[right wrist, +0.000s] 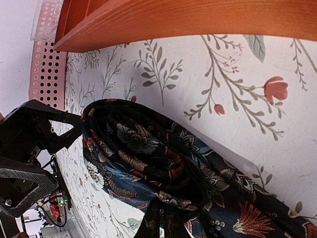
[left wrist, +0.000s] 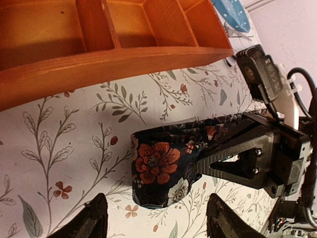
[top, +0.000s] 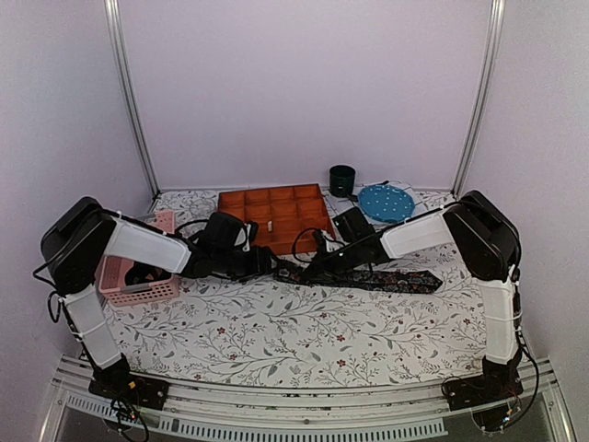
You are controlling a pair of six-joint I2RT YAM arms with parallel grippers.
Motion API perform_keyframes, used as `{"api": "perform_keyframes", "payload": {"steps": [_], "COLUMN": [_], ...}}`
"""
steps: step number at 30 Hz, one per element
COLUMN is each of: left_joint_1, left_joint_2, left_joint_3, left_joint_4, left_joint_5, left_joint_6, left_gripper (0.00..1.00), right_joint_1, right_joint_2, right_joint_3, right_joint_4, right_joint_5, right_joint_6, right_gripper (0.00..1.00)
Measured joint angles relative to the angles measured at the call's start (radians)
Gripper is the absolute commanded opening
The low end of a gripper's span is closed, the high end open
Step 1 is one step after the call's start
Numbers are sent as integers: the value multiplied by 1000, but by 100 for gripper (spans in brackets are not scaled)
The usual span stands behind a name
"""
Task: Roll the ties
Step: Roll the tie at the center of the board.
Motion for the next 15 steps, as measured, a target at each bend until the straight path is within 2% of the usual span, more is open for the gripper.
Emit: {"api": "perform_keyframes", "payload": {"steps": [15], "left_joint_1": [0], "left_joint_2": [108], "left_joint_3": [56], "left_joint_4": [67], "left_joint_5": [85], "left_joint_6": [-15], "left_gripper": [61], "right_joint_1": [-15], "right_joint_2": [0], "right_joint_3": [-29], "right_joint_4": [36], "right_joint_5": [-14], "right_joint_6": [21], "right_gripper": [5]}}
